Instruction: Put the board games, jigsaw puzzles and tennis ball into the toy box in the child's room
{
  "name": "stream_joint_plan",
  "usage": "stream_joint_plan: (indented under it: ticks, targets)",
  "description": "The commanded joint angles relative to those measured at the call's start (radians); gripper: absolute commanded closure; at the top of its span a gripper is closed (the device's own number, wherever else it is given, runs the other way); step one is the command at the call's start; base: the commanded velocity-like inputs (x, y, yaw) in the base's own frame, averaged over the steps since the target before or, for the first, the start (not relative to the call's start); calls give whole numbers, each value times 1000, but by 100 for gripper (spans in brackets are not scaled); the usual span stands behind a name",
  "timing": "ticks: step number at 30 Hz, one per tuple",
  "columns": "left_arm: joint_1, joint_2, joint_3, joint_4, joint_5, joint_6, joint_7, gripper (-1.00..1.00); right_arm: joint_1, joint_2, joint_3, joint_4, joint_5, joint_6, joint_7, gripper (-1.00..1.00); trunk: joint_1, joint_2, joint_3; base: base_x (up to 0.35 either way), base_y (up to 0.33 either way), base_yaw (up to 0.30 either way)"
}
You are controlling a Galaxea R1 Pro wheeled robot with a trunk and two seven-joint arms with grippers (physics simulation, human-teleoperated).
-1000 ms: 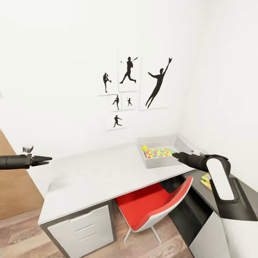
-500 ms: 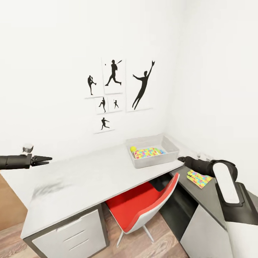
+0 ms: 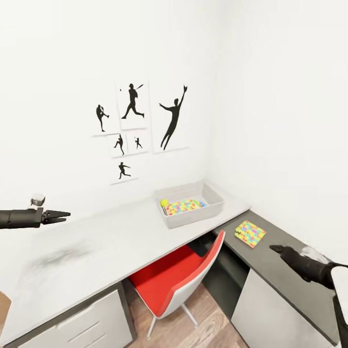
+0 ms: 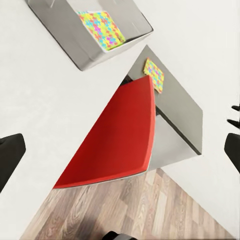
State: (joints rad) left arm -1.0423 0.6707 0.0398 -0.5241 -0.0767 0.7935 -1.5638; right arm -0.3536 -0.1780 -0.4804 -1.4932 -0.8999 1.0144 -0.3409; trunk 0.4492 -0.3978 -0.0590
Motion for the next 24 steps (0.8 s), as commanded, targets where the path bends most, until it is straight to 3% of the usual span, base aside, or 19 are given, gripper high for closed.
stream_joint_plan:
  ticks: [1, 4, 6, 24]
  targets:
    - [-1, 0, 3, -1, -8, 10, -7, -100, 12, 0, -18, -2, -13, 2, 12, -100, 1, -2, -2, 0, 0, -159]
    - [-1, 0, 4, -1, -6, 11, -7, -100, 70, 0, -101, -5, -8, 2, 127, -100, 1, -2, -1, 0, 0, -67]
    - [-1, 0, 4, -1, -4, 11, -7, -100, 86, 0, -123, -6, -6, 3, 168, -100, 1, -2, -1, 0, 0, -22]
    - [-1, -14, 2, -1, -1, 16, -7, -100, 97, 2, -143, -10, -6, 3, 200, -100, 1, -2, -1, 0, 0, -2]
